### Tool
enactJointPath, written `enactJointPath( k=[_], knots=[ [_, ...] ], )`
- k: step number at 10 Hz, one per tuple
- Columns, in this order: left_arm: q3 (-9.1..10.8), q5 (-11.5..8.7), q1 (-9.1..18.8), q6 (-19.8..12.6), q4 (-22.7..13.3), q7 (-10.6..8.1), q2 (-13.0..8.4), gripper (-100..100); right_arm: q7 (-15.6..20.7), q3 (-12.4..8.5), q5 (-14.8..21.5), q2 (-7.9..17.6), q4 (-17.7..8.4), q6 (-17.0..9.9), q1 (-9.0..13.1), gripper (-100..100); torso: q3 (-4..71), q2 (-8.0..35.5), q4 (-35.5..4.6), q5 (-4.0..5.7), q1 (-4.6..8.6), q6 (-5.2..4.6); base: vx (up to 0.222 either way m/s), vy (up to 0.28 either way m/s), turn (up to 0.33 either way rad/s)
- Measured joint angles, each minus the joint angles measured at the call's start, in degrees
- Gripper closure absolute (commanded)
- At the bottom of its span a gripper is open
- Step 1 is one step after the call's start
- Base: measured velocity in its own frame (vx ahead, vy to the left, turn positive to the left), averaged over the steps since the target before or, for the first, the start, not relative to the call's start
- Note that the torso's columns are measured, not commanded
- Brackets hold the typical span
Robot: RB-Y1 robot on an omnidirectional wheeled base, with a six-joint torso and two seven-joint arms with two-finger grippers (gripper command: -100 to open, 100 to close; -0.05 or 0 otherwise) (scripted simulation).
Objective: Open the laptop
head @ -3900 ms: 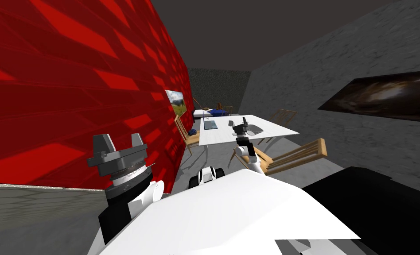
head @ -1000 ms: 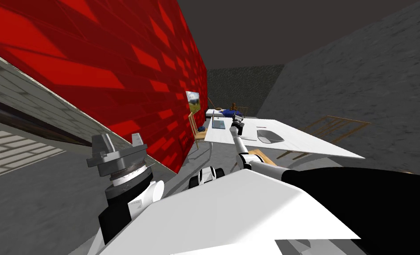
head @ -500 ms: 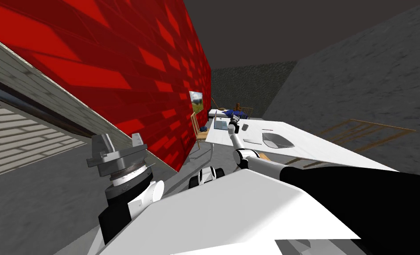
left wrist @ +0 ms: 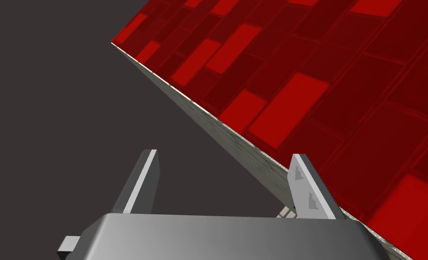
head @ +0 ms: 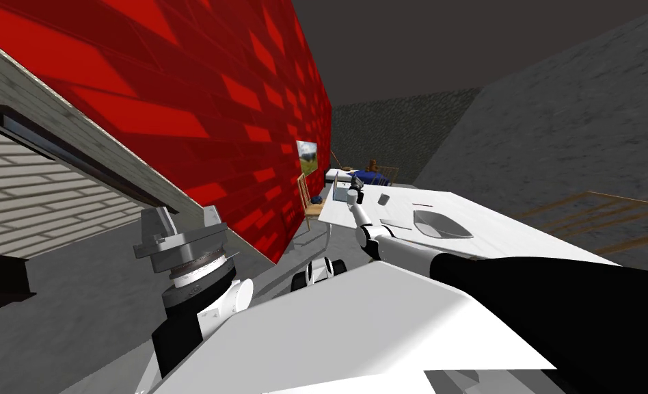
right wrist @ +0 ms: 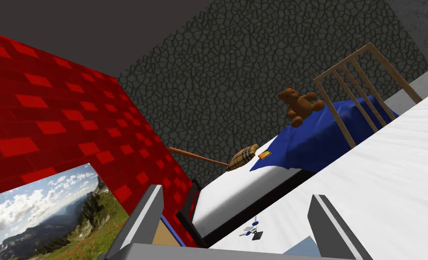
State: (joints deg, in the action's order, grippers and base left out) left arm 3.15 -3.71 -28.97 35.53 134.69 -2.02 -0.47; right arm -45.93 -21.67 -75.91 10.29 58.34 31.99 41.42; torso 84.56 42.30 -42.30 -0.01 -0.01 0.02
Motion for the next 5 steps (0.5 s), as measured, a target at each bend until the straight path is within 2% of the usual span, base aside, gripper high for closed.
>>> enactJointPath(
  k=[2, 3, 5],
  knots=[
    [0.0, 0.0, 0.0, 0.0, 0.0, 0.0, 0.0, 0, -1.23, -0.12, -3.3, -1.62, -2.93, 0.84, 2.71, -100, 0.05, -0.08, 0.03, 0.03, 0.08, -0.02, 0.056, -0.079, 0.157],
    [0.01, 0.0, -0.01, 0.0, 0.0, 0.0, 0.0, 0, -0.92, -0.39, -5.13, -3.08, -3.37, 1.16, 3.77, -100, 0.05, -0.08, 0.03, 0.03, 0.07, -0.03, 0.038, -0.054, 0.046],
    [0.0, 0.0, 0.0, 0.0, 0.0, 0.0, 0.0, 0, -2.91, 0.17, -6.08, -3.66, -6.35, 2.01, 5.41, -100, -0.03, 0.05, -0.01, -0.02, -0.08, -0.01, 0.03, -0.042, 0.088]
  ],
)
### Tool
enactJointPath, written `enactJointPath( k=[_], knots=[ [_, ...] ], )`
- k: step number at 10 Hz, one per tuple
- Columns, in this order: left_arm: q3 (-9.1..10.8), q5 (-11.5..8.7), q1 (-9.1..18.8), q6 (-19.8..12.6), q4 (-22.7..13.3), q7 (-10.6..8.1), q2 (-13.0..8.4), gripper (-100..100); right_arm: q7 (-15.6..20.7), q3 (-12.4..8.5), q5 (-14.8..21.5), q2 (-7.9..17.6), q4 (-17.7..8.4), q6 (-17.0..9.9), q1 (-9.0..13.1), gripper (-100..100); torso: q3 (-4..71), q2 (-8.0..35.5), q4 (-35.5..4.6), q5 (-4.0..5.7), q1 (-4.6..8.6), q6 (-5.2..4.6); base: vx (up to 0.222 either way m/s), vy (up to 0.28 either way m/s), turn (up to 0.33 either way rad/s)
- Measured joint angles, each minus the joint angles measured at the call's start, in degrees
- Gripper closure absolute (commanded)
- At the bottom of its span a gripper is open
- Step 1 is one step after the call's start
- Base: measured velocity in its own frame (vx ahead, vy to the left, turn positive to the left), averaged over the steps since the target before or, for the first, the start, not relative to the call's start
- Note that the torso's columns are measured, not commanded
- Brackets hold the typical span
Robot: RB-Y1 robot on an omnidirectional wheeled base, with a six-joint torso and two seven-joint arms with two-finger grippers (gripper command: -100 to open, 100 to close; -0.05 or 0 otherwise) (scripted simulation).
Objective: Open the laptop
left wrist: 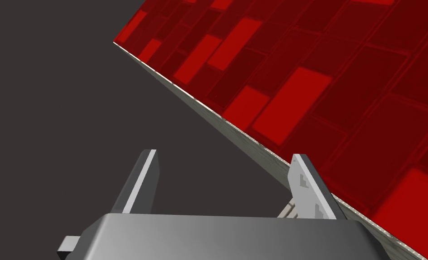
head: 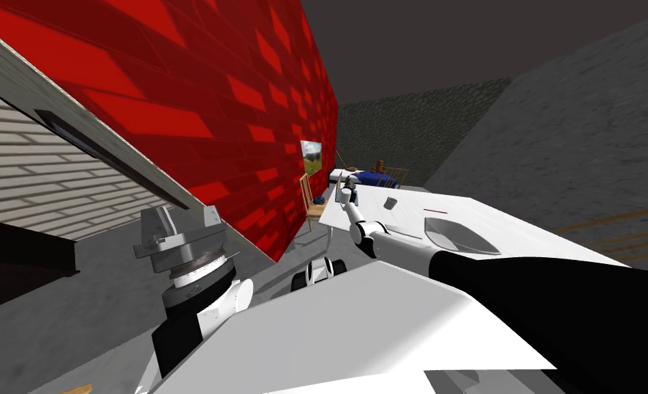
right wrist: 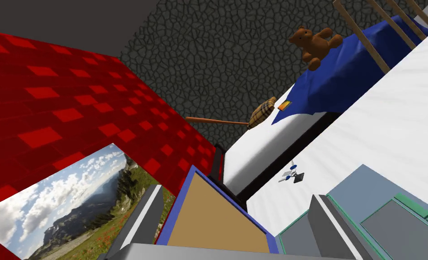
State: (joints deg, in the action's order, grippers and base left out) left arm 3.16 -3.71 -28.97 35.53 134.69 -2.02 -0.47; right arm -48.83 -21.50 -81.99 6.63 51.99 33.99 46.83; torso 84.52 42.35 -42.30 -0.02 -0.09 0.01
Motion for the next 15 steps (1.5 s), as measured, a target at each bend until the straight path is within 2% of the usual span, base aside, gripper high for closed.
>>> enactJointPath(
  k=[1, 3, 4, 6, 7, 9, 10, 12, 15],
  knots=[
    [0.0, 0.0, 0.0, 0.0, 0.0, 0.0, 0.0, 0, -1.08, 0.31, -0.71, -0.84, -2.27, 0.74, 1.69, -100, 0.02, -0.03, 0.0, 0.0, 0.02, 0.02, 0.036, -0.048, 0.114],
    [0.0, 0.0, 0.0, 0.0, 0.0, 0.0, 0.0, 0, -0.22, -0.3, -3.4, -3.6, -3.76, 1.13, 4.14, -100, 0.06, -0.08, 0.02, 0.02, 0.07, 0.0, 0.036, -0.041, 0.091],
    [0.0, 0.0, 0.0, 0.0, 0.0, 0.0, 0.0, 0, 1.29, -0.67, -4.73, -6.17, -2.24, 1.42, 3.98, -100, 0.04, -0.06, 0.03, 0.02, 0.07, -0.02, 0.015, -0.017, 0.017],
    [0.0, 0.0, 0.0, 0.0, 0.0, 0.0, 0.0, 0, -1.07, 0.04, -4.21, -5.8, -4.61, 1.45, 4.34, -100, 0.0, 0.01, -0.01, 0.02, 0.07, -0.03, 0.002, -0.005, 0.008],
    [0.0, 0.0, 0.0, 0.0, 0.0, 0.0, 0.0, 0, -2.3, 0.54, -3.94, -7.02, -5.39, 1.85, 4.41, -100, 0.01, -0.02, 0.01, 0.01, 0.04, 0.02, 0.002, -0.005, 0.019],
    [0.0, 0.0, -0.01, 0.0, 0.0, 0.0, 0.0, 0, -2.05, 0.37, -4.27, -7.18, -5.33, 1.86, 4.66, -100, 0.16, -0.27, 0.06, 0.06, 0.23, -0.03, 0.061, -0.037, -0.001],
    [0.0, 0.0, 0.0, 0.0, 0.0, 0.0, 0.0, 0, -1.89, 0.34, -4.32, -7.17, -5.3, 1.83, 4.71, 100, 0.12, -0.16, 0.07, 0.05, 0.14, -0.02, 0.008, -0.005, 0.005],
    [0.0, 0.0, 0.0, 0.0, 0.0, 0.0, 0.01, 0, -2.78, 0.54, -4.41, -6.97, -4.67, 1.45, 4.75, 100, 0.02, -0.04, 0.24, 0.19, 0.24, -0.14, -0.004, -0.012, -0.009],
    [0.0, 0.0, 0.0, 0.0, 0.0, 0.0, 0.0, 0, -8.0, 0.68, -5.54, -6.59, -2.28, -0.29, 2.67, 100, 0.05, -0.09, 0.28, 0.3, 0.47, -0.24, -0.032, -0.017, -0.028]
  ],
)
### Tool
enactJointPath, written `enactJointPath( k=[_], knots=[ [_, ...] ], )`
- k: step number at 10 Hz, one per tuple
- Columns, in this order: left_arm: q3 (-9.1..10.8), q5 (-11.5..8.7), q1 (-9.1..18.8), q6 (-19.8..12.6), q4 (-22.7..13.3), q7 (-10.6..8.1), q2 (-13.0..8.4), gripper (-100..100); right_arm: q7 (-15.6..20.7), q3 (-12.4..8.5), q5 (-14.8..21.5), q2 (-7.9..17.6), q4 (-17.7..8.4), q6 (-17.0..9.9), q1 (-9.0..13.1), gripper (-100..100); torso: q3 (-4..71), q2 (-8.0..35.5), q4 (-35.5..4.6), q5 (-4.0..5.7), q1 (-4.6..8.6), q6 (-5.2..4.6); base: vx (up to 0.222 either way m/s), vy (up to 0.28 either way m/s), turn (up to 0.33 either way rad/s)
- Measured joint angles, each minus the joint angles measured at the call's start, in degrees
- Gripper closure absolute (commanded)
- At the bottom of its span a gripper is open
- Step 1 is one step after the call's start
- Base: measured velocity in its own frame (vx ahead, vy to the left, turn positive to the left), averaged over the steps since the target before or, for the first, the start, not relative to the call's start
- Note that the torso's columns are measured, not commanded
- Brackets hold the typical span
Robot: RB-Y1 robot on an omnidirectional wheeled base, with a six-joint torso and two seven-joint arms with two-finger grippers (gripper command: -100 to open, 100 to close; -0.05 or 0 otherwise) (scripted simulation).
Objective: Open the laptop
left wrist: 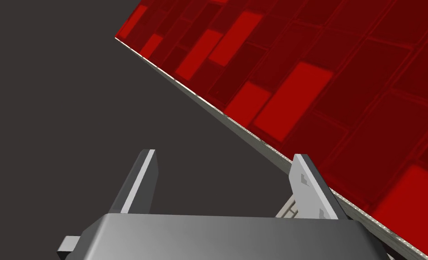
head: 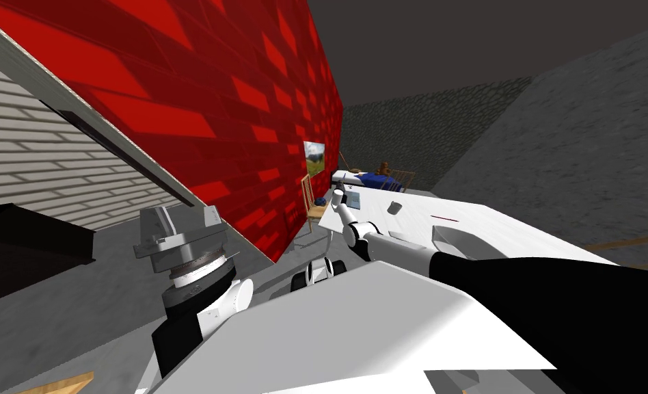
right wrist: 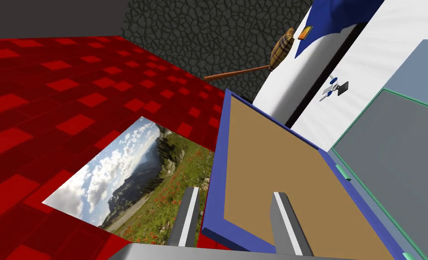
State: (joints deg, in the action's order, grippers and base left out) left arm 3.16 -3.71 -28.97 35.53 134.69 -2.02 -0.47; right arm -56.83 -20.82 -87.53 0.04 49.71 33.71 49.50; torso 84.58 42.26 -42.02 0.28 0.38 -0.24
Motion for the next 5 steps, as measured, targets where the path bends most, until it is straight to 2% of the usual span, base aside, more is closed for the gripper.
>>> enactJointPath(
  k=[1, 5],
  knots=[
    [0.0, 0.0, 0.0, 0.0, 0.0, 0.0, 0.0, 0, -1.42, -0.15, -0.69, -0.23, 1.67, -0.64, -1.12, 100, 0.02, -0.02, 0.01, 0.0, 0.0, 0.0, -0.037, -0.029, -0.03],
    [0.0, 0.0, 0.0, 0.0, 0.0, 0.0, 0.0, 0, -6.79, -0.71, -2.79, -0.03, 5.28, -2.59, -4.1, 100, 0.1, -0.15, -0.07, -0.2, -0.38, 0.32, -0.024, -0.023, -0.034]
  ],
)
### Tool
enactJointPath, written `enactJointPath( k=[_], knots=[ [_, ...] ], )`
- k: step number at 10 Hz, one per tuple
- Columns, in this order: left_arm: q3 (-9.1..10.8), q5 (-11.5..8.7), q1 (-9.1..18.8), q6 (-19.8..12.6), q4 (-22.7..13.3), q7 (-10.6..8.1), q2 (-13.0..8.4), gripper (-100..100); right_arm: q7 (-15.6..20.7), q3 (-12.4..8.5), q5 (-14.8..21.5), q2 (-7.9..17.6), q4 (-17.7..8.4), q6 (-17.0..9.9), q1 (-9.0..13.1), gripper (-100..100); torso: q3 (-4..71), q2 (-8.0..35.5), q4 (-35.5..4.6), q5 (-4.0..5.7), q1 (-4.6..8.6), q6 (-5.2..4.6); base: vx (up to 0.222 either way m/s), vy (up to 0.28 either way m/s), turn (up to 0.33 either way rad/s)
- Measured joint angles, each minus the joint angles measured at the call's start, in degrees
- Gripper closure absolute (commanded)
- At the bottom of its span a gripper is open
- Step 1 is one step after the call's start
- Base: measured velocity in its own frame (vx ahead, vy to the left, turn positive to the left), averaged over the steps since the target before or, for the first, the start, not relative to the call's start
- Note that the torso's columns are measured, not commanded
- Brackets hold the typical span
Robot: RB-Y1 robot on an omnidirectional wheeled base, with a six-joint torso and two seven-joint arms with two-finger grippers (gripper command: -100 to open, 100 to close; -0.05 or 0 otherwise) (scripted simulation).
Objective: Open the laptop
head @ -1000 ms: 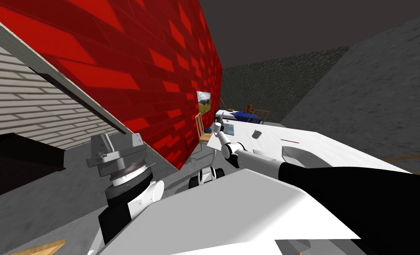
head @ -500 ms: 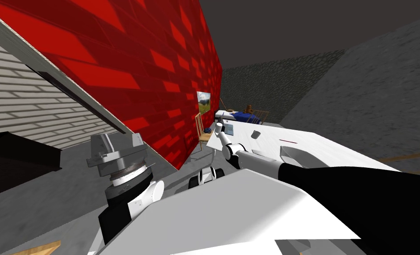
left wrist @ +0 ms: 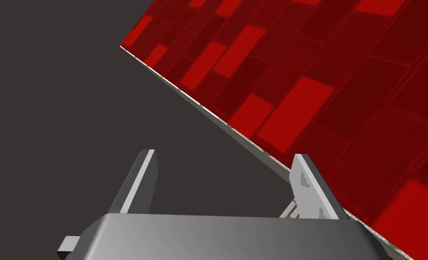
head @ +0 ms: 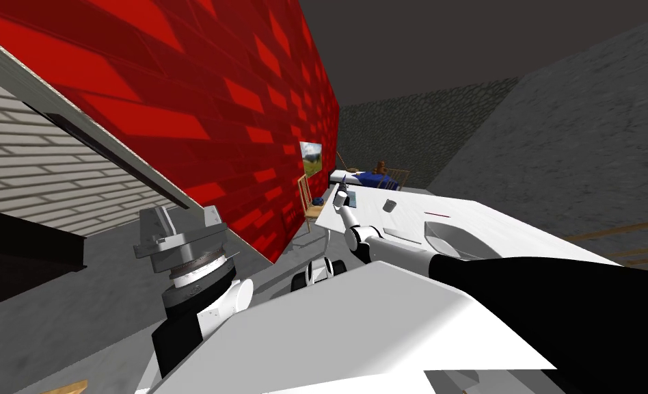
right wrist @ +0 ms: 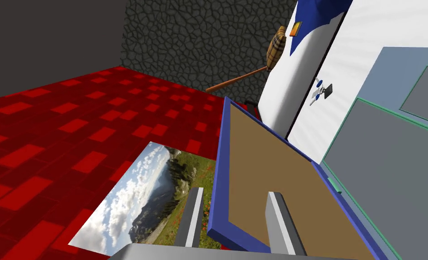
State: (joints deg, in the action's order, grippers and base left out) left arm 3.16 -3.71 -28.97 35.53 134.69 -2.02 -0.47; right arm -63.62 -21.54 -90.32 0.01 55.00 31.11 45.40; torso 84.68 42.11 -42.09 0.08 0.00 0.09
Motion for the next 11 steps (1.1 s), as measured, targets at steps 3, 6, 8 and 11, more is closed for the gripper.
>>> enactJointPath(
  k=[3, 6, 8, 11],
  knots=[
    [0.0, 0.0, 0.0, 0.0, 0.0, 0.0, 0.0, 0, -3.52, -0.06, -0.58, 0.39, 0.85, -0.66, -1.35, 100, -0.01, 0.02, -0.18, -0.15, -0.22, 0.11, -0.013, -0.008, -0.027],
    [-0.01, 0.0, 0.0, 0.0, 0.0, 0.0, 0.01, 0, -6.82, -0.49, -1.86, 0.82, 3.46, -2.88, -4.55, 100, -0.01, 0.03, -0.2, -0.11, -0.05, 0.02, 0.025, 0.028, -0.026],
    [0.0, 0.0, 0.0, 0.0, 0.0, 0.0, 0.0, 0, -9.78, -0.49, -2.18, 1.25, 4.41, -4.1, -6.21, 100, -0.03, 0.06, -0.21, -0.1, 0.0, 0.02, 0.019, 0.019, -0.013],
    [0.0, 0.0, 0.0, 0.0, 0.0, 0.0, 0.0, 0, -13.84, -0.73, -3.39, 1.66, 7.13, -6.58, -9.49, 100, -0.07, 0.11, -0.22, -0.08, 0.04, -0.06, 0.029, 0.027, -0.022]
  ],
)
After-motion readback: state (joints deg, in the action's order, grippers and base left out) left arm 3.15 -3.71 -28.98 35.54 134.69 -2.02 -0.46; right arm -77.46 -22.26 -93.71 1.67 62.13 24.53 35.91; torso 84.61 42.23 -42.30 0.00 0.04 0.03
